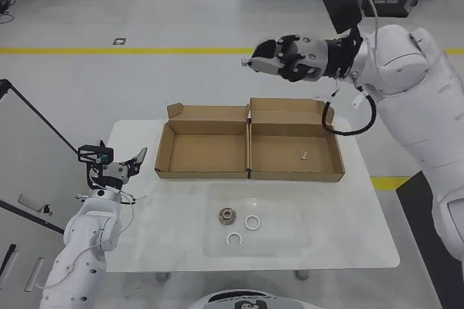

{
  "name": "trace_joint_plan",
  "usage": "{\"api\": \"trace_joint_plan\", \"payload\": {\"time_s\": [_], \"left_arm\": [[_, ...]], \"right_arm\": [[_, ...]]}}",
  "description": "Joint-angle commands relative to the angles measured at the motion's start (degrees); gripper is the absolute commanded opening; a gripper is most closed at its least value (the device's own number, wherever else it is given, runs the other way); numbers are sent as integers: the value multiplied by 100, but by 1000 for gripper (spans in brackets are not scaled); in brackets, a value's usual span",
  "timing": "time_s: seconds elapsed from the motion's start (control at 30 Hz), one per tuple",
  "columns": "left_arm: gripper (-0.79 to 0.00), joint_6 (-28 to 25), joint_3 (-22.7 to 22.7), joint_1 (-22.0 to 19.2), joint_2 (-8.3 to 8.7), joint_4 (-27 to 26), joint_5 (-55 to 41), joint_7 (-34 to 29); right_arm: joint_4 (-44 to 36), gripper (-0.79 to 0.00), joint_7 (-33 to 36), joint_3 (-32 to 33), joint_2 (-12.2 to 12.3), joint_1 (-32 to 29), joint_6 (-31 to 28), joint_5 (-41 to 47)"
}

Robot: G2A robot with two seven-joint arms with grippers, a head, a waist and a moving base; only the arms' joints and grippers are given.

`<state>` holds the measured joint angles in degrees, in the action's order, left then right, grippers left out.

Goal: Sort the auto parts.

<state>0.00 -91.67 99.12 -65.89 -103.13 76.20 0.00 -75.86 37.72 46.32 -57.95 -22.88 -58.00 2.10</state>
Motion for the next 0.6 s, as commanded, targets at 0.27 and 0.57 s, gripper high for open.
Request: {"api": "trace_joint_plan", "payload": {"time_s": [0.27,0.57], "left_arm": [[0,0,0,0,0,0,0,0],[0,0,0,0,0,0,0,0]], "right_arm": [[959,-785,664,-429,-133,384,108,-1875],[1141,-785,969,-621,-167,711,113,-3417]]}}
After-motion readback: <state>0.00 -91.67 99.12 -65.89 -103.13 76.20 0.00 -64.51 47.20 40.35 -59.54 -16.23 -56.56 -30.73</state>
